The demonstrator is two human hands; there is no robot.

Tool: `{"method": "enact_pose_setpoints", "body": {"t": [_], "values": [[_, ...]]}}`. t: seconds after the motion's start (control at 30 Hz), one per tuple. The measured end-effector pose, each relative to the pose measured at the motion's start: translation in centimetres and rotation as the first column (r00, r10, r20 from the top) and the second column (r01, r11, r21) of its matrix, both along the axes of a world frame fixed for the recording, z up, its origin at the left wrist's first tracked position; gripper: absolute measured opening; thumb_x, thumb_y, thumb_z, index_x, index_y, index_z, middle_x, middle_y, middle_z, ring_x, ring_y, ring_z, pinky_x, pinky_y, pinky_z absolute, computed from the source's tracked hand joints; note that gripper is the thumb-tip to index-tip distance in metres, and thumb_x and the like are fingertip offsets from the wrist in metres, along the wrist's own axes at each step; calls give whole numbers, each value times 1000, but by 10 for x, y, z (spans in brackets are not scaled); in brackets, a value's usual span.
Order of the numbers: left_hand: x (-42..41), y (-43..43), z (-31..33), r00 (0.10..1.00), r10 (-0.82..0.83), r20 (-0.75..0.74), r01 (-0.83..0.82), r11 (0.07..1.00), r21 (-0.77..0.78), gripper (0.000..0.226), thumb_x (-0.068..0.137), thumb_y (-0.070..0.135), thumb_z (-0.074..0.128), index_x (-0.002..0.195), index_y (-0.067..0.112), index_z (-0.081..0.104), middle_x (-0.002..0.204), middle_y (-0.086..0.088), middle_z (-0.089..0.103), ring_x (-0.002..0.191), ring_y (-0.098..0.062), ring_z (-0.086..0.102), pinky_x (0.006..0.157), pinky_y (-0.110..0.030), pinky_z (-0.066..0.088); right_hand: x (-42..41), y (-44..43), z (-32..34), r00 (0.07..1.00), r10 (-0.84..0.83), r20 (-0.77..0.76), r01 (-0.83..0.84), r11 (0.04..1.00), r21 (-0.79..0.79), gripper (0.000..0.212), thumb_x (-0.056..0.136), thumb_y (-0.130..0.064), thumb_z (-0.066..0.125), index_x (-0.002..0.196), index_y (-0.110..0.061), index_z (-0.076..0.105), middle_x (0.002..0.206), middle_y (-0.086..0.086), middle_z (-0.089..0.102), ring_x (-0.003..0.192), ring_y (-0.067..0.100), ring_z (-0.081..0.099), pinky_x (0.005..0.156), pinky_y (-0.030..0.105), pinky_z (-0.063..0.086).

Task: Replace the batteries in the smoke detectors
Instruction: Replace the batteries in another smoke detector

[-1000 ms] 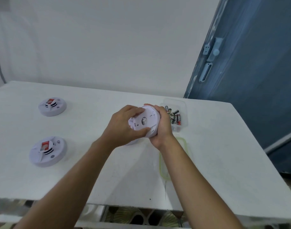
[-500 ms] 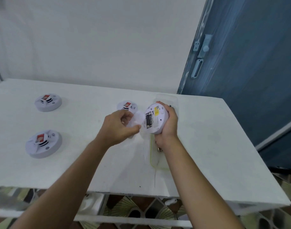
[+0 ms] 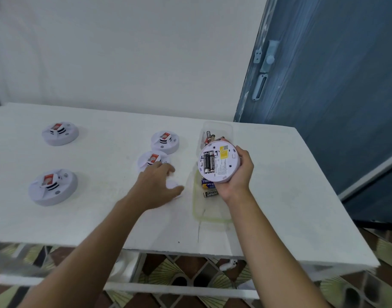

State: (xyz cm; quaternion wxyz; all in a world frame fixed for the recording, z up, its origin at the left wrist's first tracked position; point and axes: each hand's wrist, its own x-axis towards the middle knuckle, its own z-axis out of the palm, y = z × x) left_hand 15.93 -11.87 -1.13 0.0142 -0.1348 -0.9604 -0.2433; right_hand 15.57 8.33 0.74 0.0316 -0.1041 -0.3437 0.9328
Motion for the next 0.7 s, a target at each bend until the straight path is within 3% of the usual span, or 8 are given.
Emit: {"method": "enact_pose_setpoints", "body": {"t": [0.1, 0.2, 0.3, 0.4, 0.53, 0.6, 0.7], "values": [[10, 31, 26, 997, 24, -69, -1, 946, 326, 35, 81, 44, 71, 107, 23, 61, 95, 7, 59, 78, -6, 57, 72, -22, 43, 4, -1, 4, 999, -7, -50, 7, 1000, 6, 39, 76, -37, 57, 103, -13, 72, 112, 16, 65, 103, 31, 60, 89, 42, 46], [17, 58, 40, 991, 13, -135, 47, 902, 428, 24, 85, 31, 71, 108, 32, 65, 103, 9, 57, 81, 1, 58, 73, -16, 44, 6, 0, 6, 999, -11, -34, 11, 1000, 18, 36, 86, -33, 51, 111, -12, 67, 116, 18, 63, 103, 33, 59, 79, 37, 51], [19, 70, 41, 980, -31, -199, 109, 914, 390, 34, 82, 26, 74, 116, 29, 69, 114, 9, 60, 96, -3, 58, 79, -20, 51, 6, 5, 7, 1000, 9, 4, -9, 1000, 21, 32, 93, -33, 45, 107, -14, 68, 109, 14, 65, 97, 30, 61, 73, 34, 51], [19, 75, 44, 960, -55, -276, 142, 941, 306, 35, 78, 22, 77, 113, 22, 73, 118, 8, 68, 111, -10, 59, 91, -23, 47, 6, 14, 12, 998, 53, 43, -56, 997, 61, 30, 94, -33, 44, 103, -16, 67, 95, 10, 68, 84, 26, 64, 66, 31, 52], [16, 79, 49, 953, -82, -291, 156, 958, 240, 39, 76, 26, 75, 114, 17, 73, 117, 0, 71, 112, -16, 63, 95, -29, 48, 5, 22, 14, 989, 96, 114, -112, 983, 145, 31, 91, -35, 47, 101, -16, 70, 98, 10, 67, 86, 26, 64, 72, 33, 50], [16, 81, 51, 948, -103, -301, 169, 965, 201, 43, 74, 35, 69, 112, 15, 74, 111, -3, 73, 105, -20, 67, 88, -33, 53, 4, 25, 15, 985, 107, 133, -130, 976, 174, 31, 89, -35, 48, 100, -16, 70, 98, 11, 67, 87, 27, 63, 73, 33, 50], [15, 87, 50, 913, -168, -371, 234, 962, 142, 46, 70, 43, 56, 95, 10, 77, 81, -9, 75, 72, -28, 70, 60, -38, 58, 2, 30, 18, 981, 123, 151, -153, 965, 211, 33, 92, -36, 44, 94, -15, 70, 88, 9, 68, 80, 25, 64, 67, 31, 51]]}}
